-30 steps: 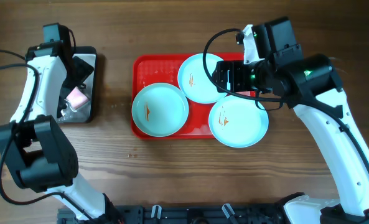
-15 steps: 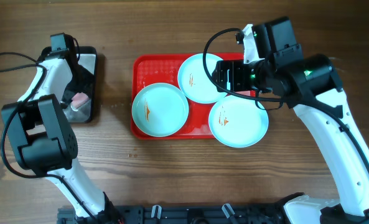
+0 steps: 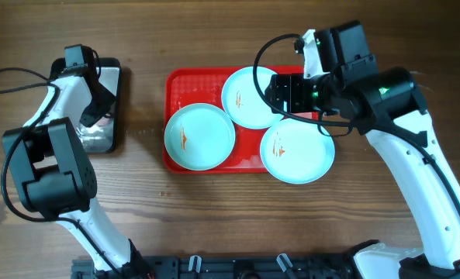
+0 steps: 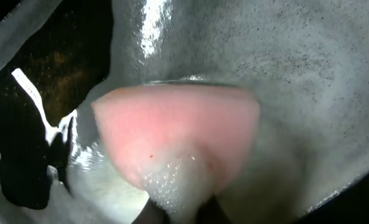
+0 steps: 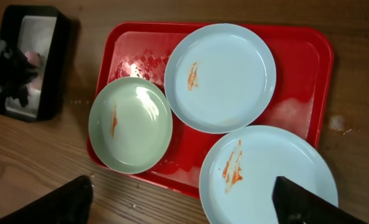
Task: Clean dirty plates on tray and stack at the side
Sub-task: 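Grasp the pink sponge with the left gripper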
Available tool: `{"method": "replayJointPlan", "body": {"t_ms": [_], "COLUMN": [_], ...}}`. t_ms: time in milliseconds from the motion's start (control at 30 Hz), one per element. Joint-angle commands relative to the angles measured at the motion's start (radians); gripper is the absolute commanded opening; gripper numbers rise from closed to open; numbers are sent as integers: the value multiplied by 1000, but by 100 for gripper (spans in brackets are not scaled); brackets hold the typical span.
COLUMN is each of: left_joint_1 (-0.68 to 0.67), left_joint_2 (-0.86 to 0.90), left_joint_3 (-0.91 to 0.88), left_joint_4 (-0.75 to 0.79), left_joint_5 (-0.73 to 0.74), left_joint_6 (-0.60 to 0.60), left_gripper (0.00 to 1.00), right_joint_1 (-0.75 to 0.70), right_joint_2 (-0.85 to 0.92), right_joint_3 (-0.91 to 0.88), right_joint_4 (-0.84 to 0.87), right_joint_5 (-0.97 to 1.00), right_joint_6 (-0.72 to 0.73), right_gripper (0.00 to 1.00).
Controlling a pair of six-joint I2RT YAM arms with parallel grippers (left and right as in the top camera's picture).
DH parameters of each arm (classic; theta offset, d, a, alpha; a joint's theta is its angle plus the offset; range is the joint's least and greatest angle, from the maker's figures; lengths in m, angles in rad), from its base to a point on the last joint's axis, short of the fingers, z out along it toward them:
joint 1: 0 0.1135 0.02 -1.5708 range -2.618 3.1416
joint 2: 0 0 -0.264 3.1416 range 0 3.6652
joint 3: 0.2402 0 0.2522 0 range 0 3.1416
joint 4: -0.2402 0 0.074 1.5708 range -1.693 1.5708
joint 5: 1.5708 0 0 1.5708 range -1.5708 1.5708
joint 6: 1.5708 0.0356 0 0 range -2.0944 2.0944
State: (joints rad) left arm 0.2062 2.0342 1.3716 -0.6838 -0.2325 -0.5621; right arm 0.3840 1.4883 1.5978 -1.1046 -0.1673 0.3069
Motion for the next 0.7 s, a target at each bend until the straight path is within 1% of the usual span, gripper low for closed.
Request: {"method": "replayJointPlan", "body": {"t_ms": [0,133,233,300,333,400,433,467,500,533,667], "left_joint_1": [9,9,9,9,9,9,9,9,9,8,-2], "left_joint_2": [15,-11,-75,-112,-133,-162,-183,-200,-221,-238,-283], "left_joint_3": [-12,-10,-10,-10,-10,-10,-10,-10,-10,-10,-10], "left_joint_4": [-17,-65,-119,-158,-180,-209,-224,-232,-243,-261,-303], "left_joint_5": [7,7,8,21,27,50,69,95,154,196,252], "left_joint_6": [-6,-6,-5,9,9,9,10,22,55,63,106], "left_gripper": [4,4,4,4,4,4,4,4,4,4,4], "right_joint_1": [3,27,73,106,130,171,188,203,216,227,245], "right_joint_2": [62,176,269,317,339,369,381,393,406,416,442], "right_joint_3": [12,12,12,12,12,12,11,10,0,-21,-98], "right_joint_4": [9,-5,-5,-2,5,17,23,27,44,71,188], "right_joint_5": [-13,-34,-50,-76,-90,-89,-84,-71,-66,-66,-67], "right_joint_6": [82,142,168,169,169,177,201,229,251,277,326], "right_gripper": [89,87,84,79,68,34,19,12,7,5,4]}}
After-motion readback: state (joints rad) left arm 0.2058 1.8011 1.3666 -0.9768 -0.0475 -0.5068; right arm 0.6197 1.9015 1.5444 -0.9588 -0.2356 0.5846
